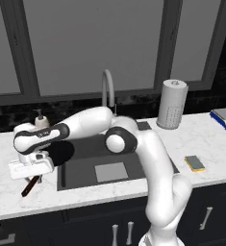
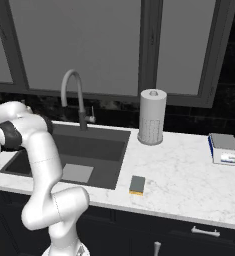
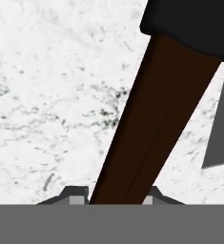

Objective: Pick the pan and sponge and place them into the sink. Then turn on the water.

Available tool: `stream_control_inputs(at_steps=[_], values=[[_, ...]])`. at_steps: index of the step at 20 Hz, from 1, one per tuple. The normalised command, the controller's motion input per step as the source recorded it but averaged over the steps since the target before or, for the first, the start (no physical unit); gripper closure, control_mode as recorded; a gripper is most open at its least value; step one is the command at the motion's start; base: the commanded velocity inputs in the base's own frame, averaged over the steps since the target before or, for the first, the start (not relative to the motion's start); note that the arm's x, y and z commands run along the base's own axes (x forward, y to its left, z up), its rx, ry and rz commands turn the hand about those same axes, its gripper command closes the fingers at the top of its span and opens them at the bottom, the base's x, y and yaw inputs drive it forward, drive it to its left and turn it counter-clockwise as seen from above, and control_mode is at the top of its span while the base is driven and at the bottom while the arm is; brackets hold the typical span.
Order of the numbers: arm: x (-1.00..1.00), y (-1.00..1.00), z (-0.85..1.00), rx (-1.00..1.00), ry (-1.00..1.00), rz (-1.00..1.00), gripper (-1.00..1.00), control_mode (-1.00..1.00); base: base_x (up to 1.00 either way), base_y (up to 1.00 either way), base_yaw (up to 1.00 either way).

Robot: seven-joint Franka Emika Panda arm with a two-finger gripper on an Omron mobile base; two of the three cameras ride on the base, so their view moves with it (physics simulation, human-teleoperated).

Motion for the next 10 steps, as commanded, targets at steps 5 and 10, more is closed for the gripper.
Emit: stream_control_inputs(at_steps=[5, 10], values=[[0.03, -0.85, 0.00, 0.00, 0.00, -0.20, 1.00, -1.00, 0.00, 0.00, 0.00], [0.00, -0.79, -0.01, 0.00, -0.02, -0.23, 1.00, -1.00, 0.00, 0.00, 0.00]])
